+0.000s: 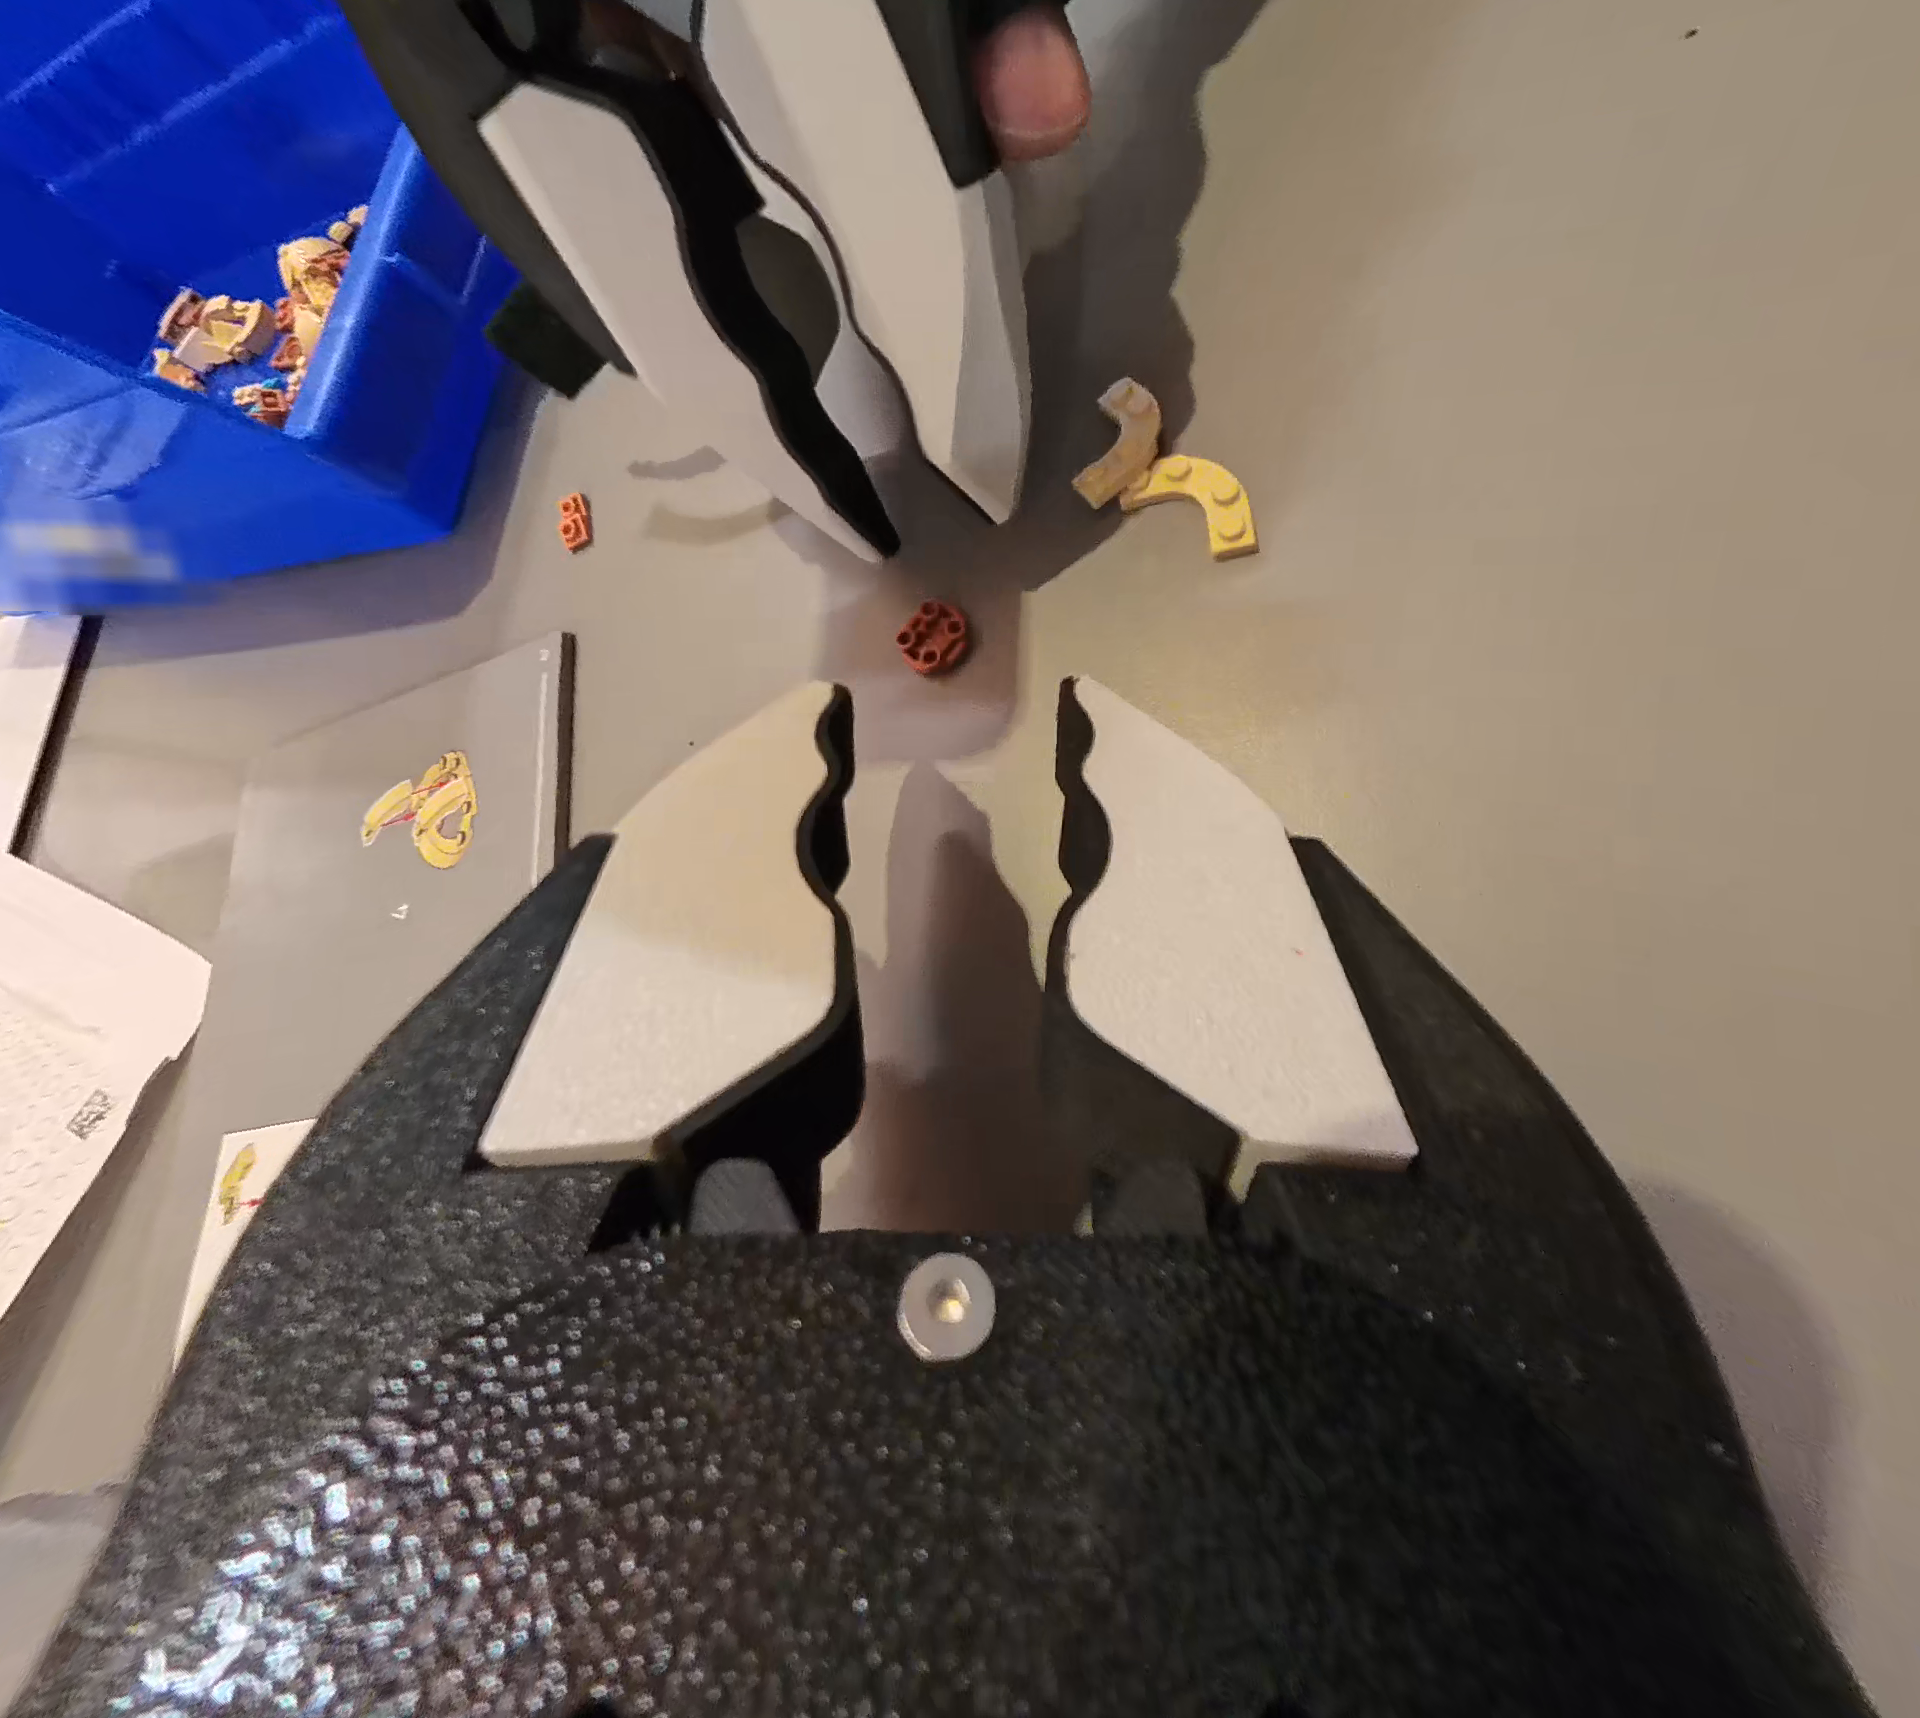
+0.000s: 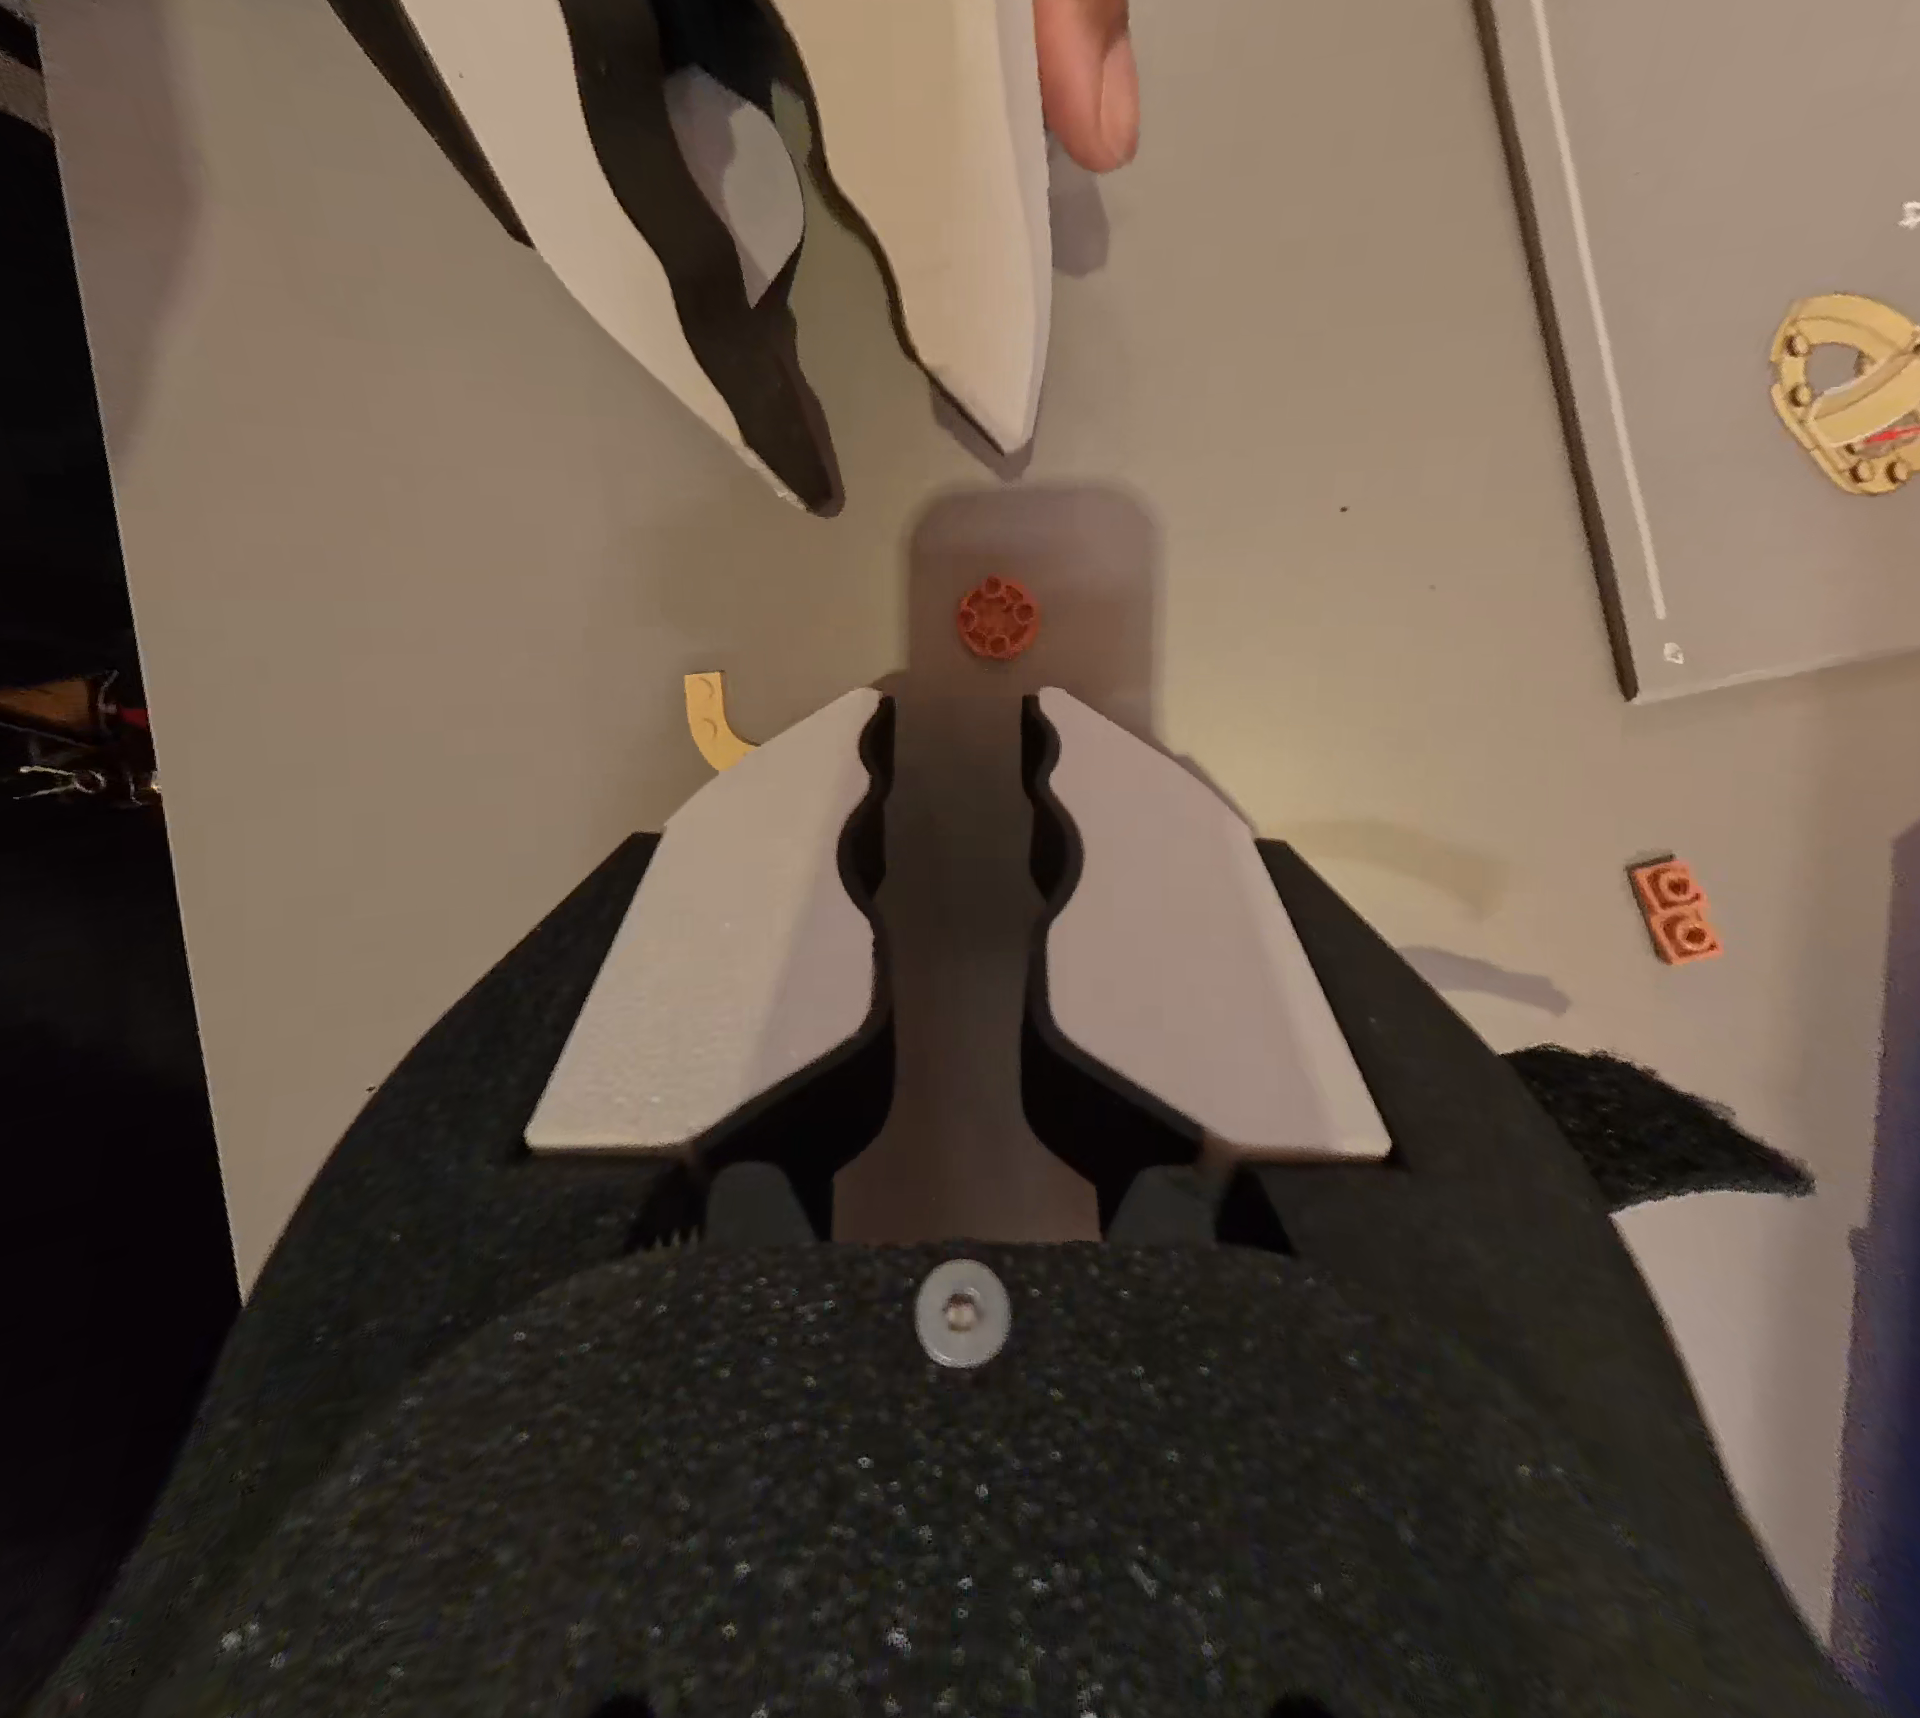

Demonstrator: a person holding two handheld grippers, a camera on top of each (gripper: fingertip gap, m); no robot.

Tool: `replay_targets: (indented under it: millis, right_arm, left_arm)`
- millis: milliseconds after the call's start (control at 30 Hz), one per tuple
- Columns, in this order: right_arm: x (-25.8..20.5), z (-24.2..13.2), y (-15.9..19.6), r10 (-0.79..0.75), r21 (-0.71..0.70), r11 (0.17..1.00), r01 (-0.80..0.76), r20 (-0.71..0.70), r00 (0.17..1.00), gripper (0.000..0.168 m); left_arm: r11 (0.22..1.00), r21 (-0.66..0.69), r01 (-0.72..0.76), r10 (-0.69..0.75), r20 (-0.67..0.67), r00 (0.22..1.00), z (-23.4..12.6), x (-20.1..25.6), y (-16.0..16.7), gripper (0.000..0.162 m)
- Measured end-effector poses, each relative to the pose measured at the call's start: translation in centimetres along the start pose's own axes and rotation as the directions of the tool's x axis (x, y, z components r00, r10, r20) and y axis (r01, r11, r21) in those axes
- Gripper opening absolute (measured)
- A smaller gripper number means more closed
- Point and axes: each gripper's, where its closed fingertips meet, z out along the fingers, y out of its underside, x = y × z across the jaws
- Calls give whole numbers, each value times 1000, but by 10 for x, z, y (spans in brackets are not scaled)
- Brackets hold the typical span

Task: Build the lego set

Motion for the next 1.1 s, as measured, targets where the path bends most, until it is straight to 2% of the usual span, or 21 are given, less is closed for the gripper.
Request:
replay_targets:
  millis: [400, 800, 1100]
  right_arm:
    - [11, -14, 13, 126, 162, 980, -119, -37, 991, 19]
    - [2, -23, 10, 94, 208, 974, -86, -28, 995, 18]
    - [6, -39, 6, 92, 245, 967, -73, -67, 993, 18]
  left_arm:
    - [992, 73, 103, -108, 71, 992, -5, -19, -7, 36]
    - [983, 91, 161, -167, 61, 984, -8, -26, -7, 35]
    - [986, 66, 150, -155, 72, 985, -6, -26, -3, 35]
